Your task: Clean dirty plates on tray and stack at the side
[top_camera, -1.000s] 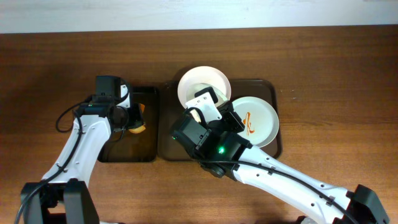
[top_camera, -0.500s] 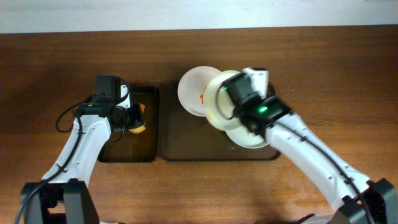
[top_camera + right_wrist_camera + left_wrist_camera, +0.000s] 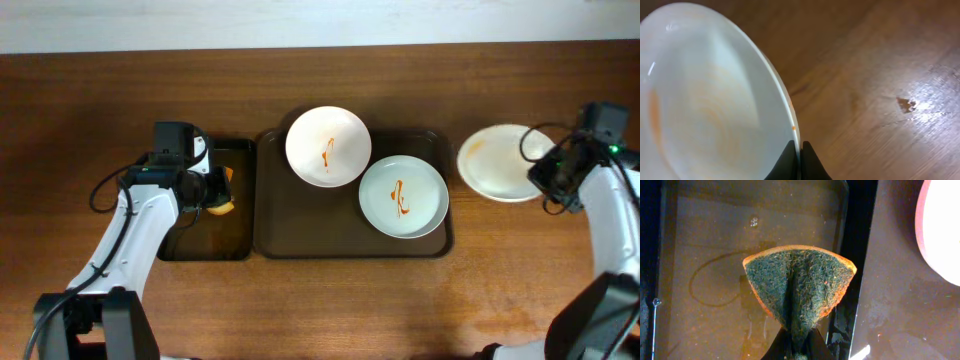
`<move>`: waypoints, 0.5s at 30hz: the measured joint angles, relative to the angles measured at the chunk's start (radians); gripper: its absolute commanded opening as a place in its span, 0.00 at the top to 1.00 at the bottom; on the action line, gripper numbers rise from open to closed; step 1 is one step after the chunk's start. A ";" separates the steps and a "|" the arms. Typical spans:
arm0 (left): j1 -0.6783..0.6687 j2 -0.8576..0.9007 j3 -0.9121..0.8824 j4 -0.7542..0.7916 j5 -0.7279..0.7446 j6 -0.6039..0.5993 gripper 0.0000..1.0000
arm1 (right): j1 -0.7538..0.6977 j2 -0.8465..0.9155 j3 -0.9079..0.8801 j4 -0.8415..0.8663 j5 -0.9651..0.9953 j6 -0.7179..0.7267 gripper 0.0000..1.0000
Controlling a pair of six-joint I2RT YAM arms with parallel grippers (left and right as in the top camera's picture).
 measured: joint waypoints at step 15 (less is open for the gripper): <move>0.000 0.000 0.000 -0.002 0.000 0.000 1.00 | 0.071 0.106 0.089 -0.098 -0.396 -0.278 0.42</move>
